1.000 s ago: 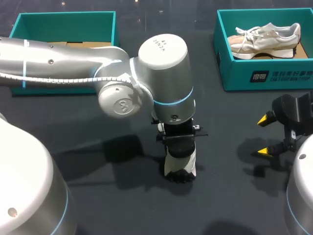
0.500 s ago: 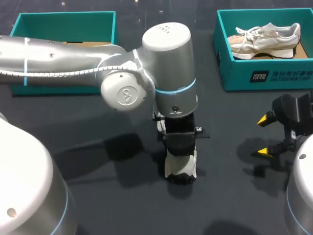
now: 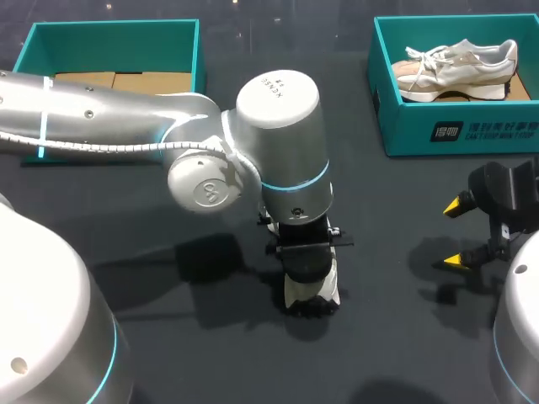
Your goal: Take the shoe out of the shoebox, open the shoe tongue, remove and reinsert the insole, then place the shoe into the shoebox
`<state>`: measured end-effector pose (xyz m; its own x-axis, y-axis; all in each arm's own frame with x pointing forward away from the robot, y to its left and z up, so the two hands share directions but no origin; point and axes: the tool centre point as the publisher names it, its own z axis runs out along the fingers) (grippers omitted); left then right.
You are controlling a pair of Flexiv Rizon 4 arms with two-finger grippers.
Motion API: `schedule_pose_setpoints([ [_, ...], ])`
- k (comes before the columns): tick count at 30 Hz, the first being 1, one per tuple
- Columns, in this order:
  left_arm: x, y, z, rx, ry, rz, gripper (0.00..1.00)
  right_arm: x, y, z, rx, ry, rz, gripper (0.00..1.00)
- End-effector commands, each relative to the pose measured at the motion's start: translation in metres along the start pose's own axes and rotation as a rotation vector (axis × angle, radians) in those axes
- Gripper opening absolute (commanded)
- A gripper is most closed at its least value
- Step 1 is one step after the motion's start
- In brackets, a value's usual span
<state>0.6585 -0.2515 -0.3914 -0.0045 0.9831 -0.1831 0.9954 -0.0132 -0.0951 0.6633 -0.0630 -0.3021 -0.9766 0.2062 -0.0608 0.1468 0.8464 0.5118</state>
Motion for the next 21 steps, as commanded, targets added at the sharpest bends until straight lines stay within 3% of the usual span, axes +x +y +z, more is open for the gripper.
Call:
schedule_pose_setpoints([
  [1, 0.008, 0.005, -0.018, -0.049, 0.002, -0.007, 0.00, 0.002, 0.000, 0.000, 0.001, -0.003, -0.001, 1.00],
  [8, -0.005, 0.005, -0.034, -0.040, 0.010, -0.046, 0.00, 0.002, 0.000, 0.000, 0.001, -0.003, -0.001, 1.00],
  [13, -0.011, -0.004, -0.015, -0.001, 0.066, -0.061, 0.00, 0.002, 0.000, 0.000, 0.001, -0.003, -0.001, 1.00],
  [21, 0.004, 0.002, 0.007, 0.024, 0.122, -0.118, 0.00, 0.002, 0.000, 0.000, 0.001, -0.003, -0.001, 1.00],
])
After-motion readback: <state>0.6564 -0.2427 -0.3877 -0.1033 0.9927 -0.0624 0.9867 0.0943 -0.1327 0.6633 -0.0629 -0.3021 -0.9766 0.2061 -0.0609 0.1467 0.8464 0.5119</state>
